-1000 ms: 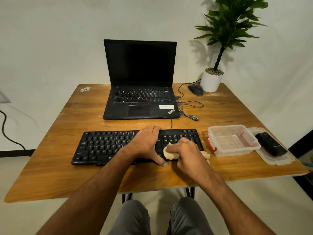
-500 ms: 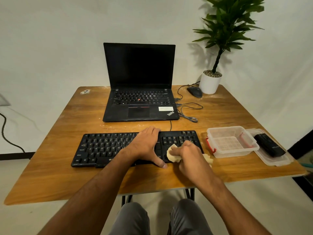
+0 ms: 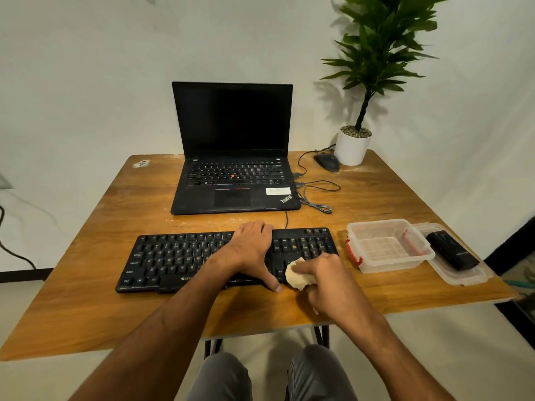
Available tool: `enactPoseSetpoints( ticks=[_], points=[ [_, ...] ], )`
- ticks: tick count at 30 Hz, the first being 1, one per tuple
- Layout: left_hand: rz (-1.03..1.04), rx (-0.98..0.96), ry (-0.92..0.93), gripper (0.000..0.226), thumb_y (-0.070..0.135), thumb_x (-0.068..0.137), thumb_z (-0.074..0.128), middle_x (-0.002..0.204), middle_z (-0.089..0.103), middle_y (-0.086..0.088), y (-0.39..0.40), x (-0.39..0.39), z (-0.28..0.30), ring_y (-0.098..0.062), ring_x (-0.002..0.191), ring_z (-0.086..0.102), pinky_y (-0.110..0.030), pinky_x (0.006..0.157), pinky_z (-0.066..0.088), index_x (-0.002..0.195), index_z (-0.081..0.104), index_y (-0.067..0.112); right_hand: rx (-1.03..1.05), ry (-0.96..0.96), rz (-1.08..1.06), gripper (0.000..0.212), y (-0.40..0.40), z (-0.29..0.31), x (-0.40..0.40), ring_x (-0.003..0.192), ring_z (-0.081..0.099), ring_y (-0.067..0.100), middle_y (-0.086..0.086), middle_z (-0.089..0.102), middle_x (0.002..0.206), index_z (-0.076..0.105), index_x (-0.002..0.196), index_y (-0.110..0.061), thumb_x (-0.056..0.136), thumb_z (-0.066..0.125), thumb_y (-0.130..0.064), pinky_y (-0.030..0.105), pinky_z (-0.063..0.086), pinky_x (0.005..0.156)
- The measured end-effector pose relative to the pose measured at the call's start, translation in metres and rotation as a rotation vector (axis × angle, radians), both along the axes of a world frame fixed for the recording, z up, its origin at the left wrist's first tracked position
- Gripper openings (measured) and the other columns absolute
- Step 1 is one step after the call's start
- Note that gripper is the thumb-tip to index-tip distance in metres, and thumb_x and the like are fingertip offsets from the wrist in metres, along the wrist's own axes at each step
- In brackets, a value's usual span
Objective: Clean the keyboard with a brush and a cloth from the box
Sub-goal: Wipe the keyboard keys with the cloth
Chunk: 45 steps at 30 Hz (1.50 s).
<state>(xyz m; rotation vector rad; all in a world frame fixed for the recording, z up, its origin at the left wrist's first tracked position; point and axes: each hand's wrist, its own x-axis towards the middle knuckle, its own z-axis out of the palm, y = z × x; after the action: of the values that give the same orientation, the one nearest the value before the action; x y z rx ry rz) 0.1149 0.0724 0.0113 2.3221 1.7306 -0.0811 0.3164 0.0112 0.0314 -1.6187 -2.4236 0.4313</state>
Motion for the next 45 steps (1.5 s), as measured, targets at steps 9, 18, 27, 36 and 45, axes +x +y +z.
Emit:
enactPoseSetpoints(
  ticks=[9, 18, 27, 36, 45],
  points=[
    [0.001, 0.006, -0.073, 0.131, 0.081, 0.053, 0.085, 0.140, 0.038, -0.003, 0.008, 0.035, -0.009, -0.020, 0.126, 0.036, -0.041, 0.117, 0.036, 0.152, 0.033, 0.012, 0.150, 0.350, -0.236, 0.050, 0.031, 0.038, 0.033, 0.101, 0.066, 0.004, -0.005, 0.077, 0.108, 0.080, 0.108, -0.020, 0.073, 0.064, 0.012, 0.001, 0.037, 0.079],
    [-0.017, -0.008, -0.064, 0.127, 0.077, 0.053, 0.088, 0.144, 0.040, -0.002, 0.013, 0.017, 0.000, -0.018, 0.129, 0.037, -0.039, 0.117, 0.036, 0.151, 0.035, 0.016, 0.146, 0.347, -0.233, 0.045, 0.054, 0.033, 0.028, 0.106, 0.066, 0.009, -0.003, 0.075, 0.112, 0.079, 0.110, -0.019, 0.078, 0.067, 0.011, 0.015, 0.045, 0.089],
    [-0.006, 0.005, -0.051, 0.132, 0.080, 0.051, 0.087, 0.142, 0.040, -0.002, 0.012, 0.011, -0.002, -0.018, 0.127, 0.038, -0.037, 0.117, 0.036, 0.152, 0.034, 0.013, 0.197, 0.033, -0.009, 0.045, 0.086, 0.005, -0.023, 0.108, 0.057, 0.018, -0.004, 0.069, 0.109, 0.075, 0.116, -0.030, 0.083, 0.069, 0.001, 0.042, 0.051, 0.093],
    [-0.003, 0.027, -0.048, 0.136, 0.083, 0.051, 0.084, 0.144, 0.039, -0.004, 0.012, 0.010, -0.007, -0.020, 0.130, 0.038, -0.038, 0.119, 0.035, 0.153, 0.032, 0.011, 0.241, -0.064, -0.195, 0.033, 0.082, 0.004, -0.020, 0.103, 0.063, 0.024, 0.007, 0.069, 0.111, 0.076, 0.113, -0.021, 0.089, 0.063, -0.003, 0.039, 0.058, 0.086],
    [-0.006, 0.028, -0.065, 0.136, 0.082, 0.050, 0.086, 0.143, 0.040, -0.004, 0.012, 0.010, -0.007, -0.020, 0.129, 0.039, -0.037, 0.118, 0.035, 0.153, 0.033, 0.012, 0.210, -0.159, -0.202, 0.016, 0.080, 0.008, -0.027, 0.102, 0.060, 0.024, 0.012, 0.065, 0.110, 0.073, 0.107, -0.014, 0.093, 0.064, -0.013, 0.038, 0.058, 0.085]
  ],
)
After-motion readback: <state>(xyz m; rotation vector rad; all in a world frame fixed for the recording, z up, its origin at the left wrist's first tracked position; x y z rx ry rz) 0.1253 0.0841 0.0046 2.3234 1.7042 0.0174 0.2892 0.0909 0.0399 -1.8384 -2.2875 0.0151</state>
